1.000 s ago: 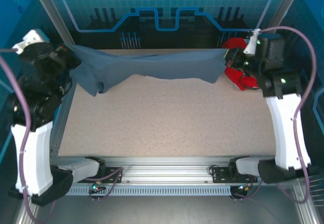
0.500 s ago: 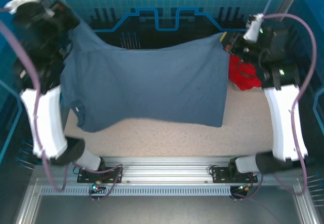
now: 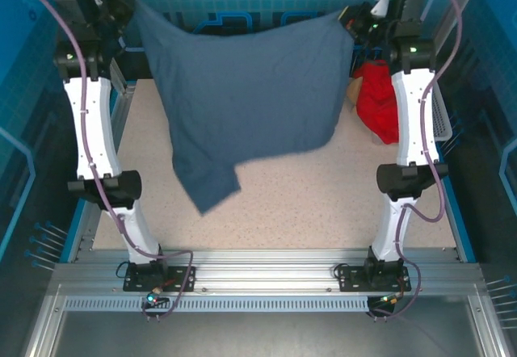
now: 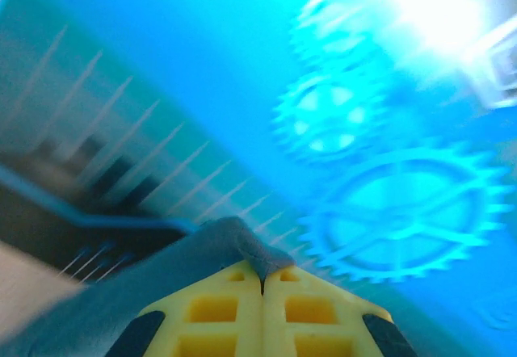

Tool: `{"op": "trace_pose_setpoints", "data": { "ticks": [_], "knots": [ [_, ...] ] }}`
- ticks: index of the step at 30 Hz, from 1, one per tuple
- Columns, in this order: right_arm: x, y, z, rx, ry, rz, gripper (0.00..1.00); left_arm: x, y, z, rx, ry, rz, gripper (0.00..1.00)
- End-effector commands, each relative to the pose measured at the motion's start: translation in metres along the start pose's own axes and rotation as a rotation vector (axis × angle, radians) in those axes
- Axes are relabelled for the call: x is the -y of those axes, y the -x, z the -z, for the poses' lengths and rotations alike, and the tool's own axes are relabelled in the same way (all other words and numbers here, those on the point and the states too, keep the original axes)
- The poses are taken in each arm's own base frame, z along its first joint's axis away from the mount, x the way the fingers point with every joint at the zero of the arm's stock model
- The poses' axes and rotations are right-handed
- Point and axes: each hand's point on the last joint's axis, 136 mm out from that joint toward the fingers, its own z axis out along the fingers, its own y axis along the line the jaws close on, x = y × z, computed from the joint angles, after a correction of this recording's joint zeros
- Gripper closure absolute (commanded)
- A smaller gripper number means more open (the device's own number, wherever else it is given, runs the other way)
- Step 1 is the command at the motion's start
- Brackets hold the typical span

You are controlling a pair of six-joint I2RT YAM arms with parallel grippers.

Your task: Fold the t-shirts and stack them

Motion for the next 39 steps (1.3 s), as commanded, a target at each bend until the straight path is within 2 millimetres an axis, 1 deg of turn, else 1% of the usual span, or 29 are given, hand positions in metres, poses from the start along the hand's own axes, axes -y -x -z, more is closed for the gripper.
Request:
{"op": "trace_pose_setpoints", "data": {
  "ticks": [1,2,4,5,7,8,10,11,13,14,16,17,18,19,20,21,22,23,24,26,27,29,30,32,34,35,39],
  "knots": [
    [-0.03,0.047,0.034,0.137,0.124,-0.006,1.0,0.117,0.071,0.108,0.244,-0.333,-0.076,1.0],
    [-0.032,0.053,0.037,0.149,0.144,-0.01,1.0,0.125,0.076,0.122,0.267,-0.35,-0.08,1.0],
    [-0.032,0.058,0.039,0.154,0.163,-0.015,1.0,0.132,0.078,0.143,0.278,-0.358,-0.083,1.0],
    [-0.03,0.056,0.037,0.141,0.167,-0.017,1.0,0.131,0.075,0.149,0.272,-0.352,-0.081,1.0],
    [-0.022,0.044,0.03,0.091,0.148,-0.015,1.0,0.125,0.064,0.161,0.25,-0.335,-0.071,1.0],
    [-0.016,0.033,0.025,0.053,0.128,-0.014,1.0,0.116,0.056,0.165,0.238,-0.315,-0.06,1.0],
    [-0.001,0.007,0.013,-0.026,0.078,-0.014,1.0,0.087,0.032,0.169,0.203,-0.253,-0.011,1.0],
    [0.007,-0.009,0.008,-0.065,0.05,-0.014,1.0,0.066,0.014,0.167,0.165,-0.208,0.02,1.0],
    [0.028,-0.047,-0.001,-0.142,-0.013,-0.033,1.0,0.021,-0.031,0.167,0.064,-0.099,0.09,1.0],
    [0.038,-0.069,-0.004,-0.179,-0.042,-0.034,1.0,-0.002,-0.059,0.171,0.001,-0.049,0.1,1.0],
    [0.07,-0.118,-0.007,-0.259,-0.153,-0.045,1.0,-0.055,-0.115,0.185,-0.102,0.11,0.105,1.0],
    [0.085,-0.143,-0.005,-0.3,-0.203,-0.046,1.0,-0.083,-0.147,0.194,-0.162,0.176,0.123,1.0],
    [0.106,-0.168,-0.002,-0.334,-0.27,-0.05,1.0,-0.11,-0.178,0.202,-0.227,0.239,0.147,1.0],
    [0.124,-0.187,0.002,-0.357,-0.323,-0.056,1.0,-0.135,-0.207,0.21,-0.291,0.308,0.179,1.0],
    [0.143,-0.205,0.006,-0.376,-0.367,-0.066,1.0,-0.165,-0.243,0.218,-0.374,0.384,0.234,1.0],
    [0.165,-0.219,0.012,-0.389,-0.433,-0.082,1.0,-0.187,-0.28,0.223,-0.469,0.423,0.289,1.0],
    [0.183,-0.229,0.019,-0.401,-0.493,-0.099,1.0,-0.198,-0.305,0.227,-0.536,0.441,0.321,1.0],
    [0.202,-0.238,0.026,-0.411,-0.552,-0.115,1.0,-0.217,-0.338,0.234,-0.616,0.496,0.36,1.0],
    [0.221,-0.246,0.036,-0.421,-0.619,-0.135,1.0,-0.229,-0.365,0.238,-0.678,0.523,0.388,1.0],
    [0.249,-0.254,0.054,-0.439,-0.74,-0.164,1.0,-0.242,-0.404,0.244,-0.773,0.562,0.398,1.0],
    [0.262,-0.258,0.066,-0.45,-0.809,-0.177,1.0,-0.247,-0.418,0.247,-0.809,0.594,0.393,1.0],
    [0.283,-0.265,0.085,-0.474,-0.913,-0.199,1.0,-0.246,-0.435,0.247,-0.862,0.613,0.379,1.0],
    [0.292,-0.269,0.096,-0.482,-0.965,-0.213,1.0,-0.246,-0.441,0.248,-0.883,0.63,0.37,1.0],
    [0.306,-0.275,0.116,-0.493,-1.043,-0.229,1.0,-0.242,-0.448,0.246,-0.917,0.641,0.352,1.0],
    [0.314,-0.28,0.133,-0.499,-1.098,-0.236,1.0,-0.238,-0.453,0.245,-0.941,0.645,0.333,1.0],
    [0.316,-0.285,0.138,-0.507,-1.11,-0.24,1.0,-0.239,-0.455,0.245,-0.95,0.659,0.321,1.0],
    [0.322,-0.307,0.143,-0.554,-1.1,-0.275,1.0,-0.252,-0.453,0.256,-0.942,0.76,0.306,1.0]
  ]
}}
